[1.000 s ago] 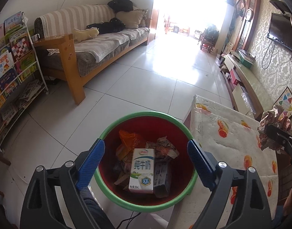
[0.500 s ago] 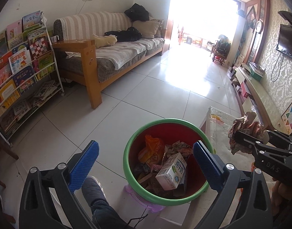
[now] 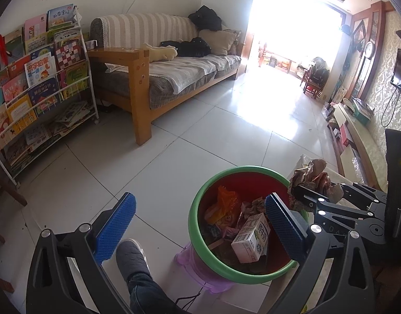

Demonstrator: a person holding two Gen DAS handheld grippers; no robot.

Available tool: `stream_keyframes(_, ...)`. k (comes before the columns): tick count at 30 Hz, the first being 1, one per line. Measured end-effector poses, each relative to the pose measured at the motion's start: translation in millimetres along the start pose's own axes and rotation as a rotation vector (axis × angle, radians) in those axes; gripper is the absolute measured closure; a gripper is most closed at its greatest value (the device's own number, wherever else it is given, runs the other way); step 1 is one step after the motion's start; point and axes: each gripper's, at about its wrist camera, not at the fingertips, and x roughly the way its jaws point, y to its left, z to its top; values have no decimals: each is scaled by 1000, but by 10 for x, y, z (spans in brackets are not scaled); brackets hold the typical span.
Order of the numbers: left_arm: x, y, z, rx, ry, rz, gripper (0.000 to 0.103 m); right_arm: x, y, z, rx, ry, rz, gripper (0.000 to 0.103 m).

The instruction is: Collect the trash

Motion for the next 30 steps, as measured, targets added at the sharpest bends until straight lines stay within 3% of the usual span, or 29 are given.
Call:
stream_keyframes(6, 13, -4, -14, -5, 4, -3, 8, 86, -20, -6, 6, 23, 5, 53)
stream_keyframes(11, 12, -10, -13, -3, 5, -1, 8, 57, -7, -15, 15, 10, -1, 16)
stream_keyframes(14, 12, -5, -25, -5, 7, 1, 8, 13, -4, -14, 9, -4, -11, 8)
stream_keyframes(23, -18, -42, -37, -1, 10, 7, 8, -83, -85, -30, 22, -10, -24, 5)
stream_keyframes(30, -147, -264, -31, 21, -6, -19, 8, -487, -317, -156, 60, -45, -71, 5)
